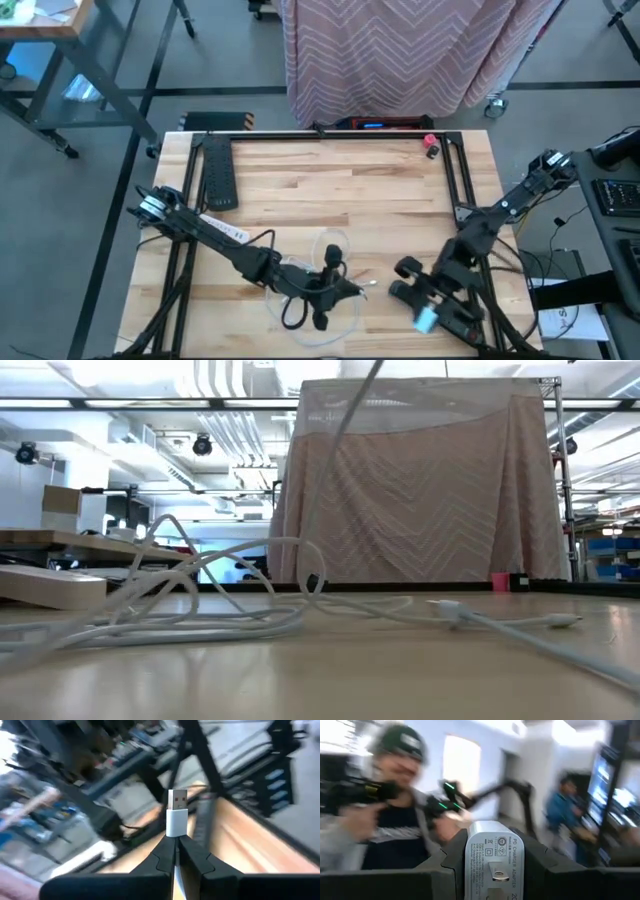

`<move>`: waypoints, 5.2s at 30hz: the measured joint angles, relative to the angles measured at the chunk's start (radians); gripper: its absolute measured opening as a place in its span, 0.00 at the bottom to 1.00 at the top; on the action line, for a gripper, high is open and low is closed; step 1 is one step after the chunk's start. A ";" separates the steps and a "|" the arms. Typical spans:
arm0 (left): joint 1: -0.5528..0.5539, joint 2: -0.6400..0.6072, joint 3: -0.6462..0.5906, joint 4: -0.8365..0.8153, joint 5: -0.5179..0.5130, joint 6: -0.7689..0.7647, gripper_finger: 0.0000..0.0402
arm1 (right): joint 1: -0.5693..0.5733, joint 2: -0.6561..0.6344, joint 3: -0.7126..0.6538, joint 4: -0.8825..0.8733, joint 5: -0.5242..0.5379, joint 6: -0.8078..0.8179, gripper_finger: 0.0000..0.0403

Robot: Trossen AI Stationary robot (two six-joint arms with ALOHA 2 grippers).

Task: Insert USB
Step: Insert the white USB cable into the white charger adapter

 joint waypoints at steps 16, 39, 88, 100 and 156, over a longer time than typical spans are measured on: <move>-0.021 -0.019 -0.032 -0.138 -0.505 0.114 0.00 | -0.021 0.027 -0.267 0.343 0.338 0.117 0.26; 0.252 -0.051 -0.059 -0.417 0.509 -0.868 0.00 | -0.081 0.163 -0.113 -0.171 0.743 -0.014 0.27; 0.245 -0.045 -0.086 -0.371 0.529 -0.807 0.00 | -0.179 0.194 -0.103 -0.199 0.573 0.039 0.26; 0.245 -0.045 -0.085 -0.406 0.434 -0.731 0.00 | -0.220 0.192 -0.102 -0.232 0.563 0.070 0.26; 0.233 -0.064 -0.084 -0.346 0.343 -0.498 0.06 | -0.224 0.265 -0.101 -0.038 0.511 0.132 0.26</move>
